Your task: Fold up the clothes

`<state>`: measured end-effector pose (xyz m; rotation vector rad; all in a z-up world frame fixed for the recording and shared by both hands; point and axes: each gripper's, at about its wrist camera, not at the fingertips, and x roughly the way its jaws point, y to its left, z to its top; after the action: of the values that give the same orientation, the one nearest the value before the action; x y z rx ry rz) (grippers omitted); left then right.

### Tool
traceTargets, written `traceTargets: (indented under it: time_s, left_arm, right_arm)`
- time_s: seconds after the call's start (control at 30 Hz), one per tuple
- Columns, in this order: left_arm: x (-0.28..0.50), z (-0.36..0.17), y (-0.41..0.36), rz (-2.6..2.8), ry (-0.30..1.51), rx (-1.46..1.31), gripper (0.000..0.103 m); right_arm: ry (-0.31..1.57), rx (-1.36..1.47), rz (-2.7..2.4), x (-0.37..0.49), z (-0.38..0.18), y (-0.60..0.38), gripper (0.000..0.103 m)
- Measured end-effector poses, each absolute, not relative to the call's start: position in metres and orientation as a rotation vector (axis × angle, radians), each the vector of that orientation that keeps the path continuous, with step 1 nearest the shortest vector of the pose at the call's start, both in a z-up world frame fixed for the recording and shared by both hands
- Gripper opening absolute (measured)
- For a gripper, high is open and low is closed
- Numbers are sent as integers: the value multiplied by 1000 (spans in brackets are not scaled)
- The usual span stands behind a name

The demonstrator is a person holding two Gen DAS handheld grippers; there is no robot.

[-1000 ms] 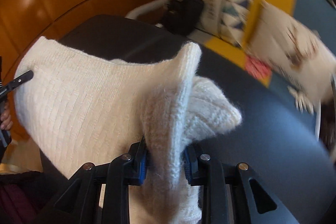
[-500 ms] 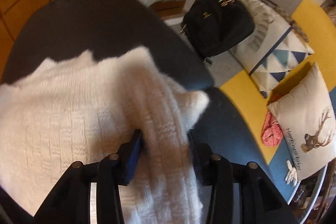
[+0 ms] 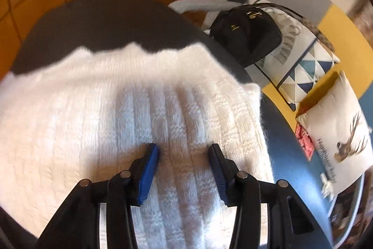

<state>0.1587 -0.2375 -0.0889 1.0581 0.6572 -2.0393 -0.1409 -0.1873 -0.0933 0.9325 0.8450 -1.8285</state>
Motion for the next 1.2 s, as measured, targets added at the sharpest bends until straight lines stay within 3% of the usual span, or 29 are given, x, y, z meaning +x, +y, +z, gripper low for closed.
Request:
traceTargets:
  time_s: [0.13, 0.2, 0.27, 0.3, 0.73, 1.2]
  left_arm:
    - [153, -62, -229, -2083, 615, 994, 28]
    - [146, -40, -221, -2099, 558, 959, 44]
    - [143, -19, -209, -2109, 496, 890, 78]
    - [144, -12, -206, -2118, 481, 852, 82]
    - [125, 20, -167, -2055, 182, 873, 83]
    - [131, 20, -174, -2117, 304, 860, 83]
  right_arm:
    - [589, 945, -1838, -115, -54, -154, 46]
    - [511, 927, -1823, -89, -44, -135, 46]
    - [446, 929, -1802, -59, -45, -119, 46]
    - [431, 935, -1796, -42, -50, -113, 46]
    - [381, 985, -1779, 21, -67, -74, 46]
    - [407, 917, -1842, 10, -58, -77, 47]
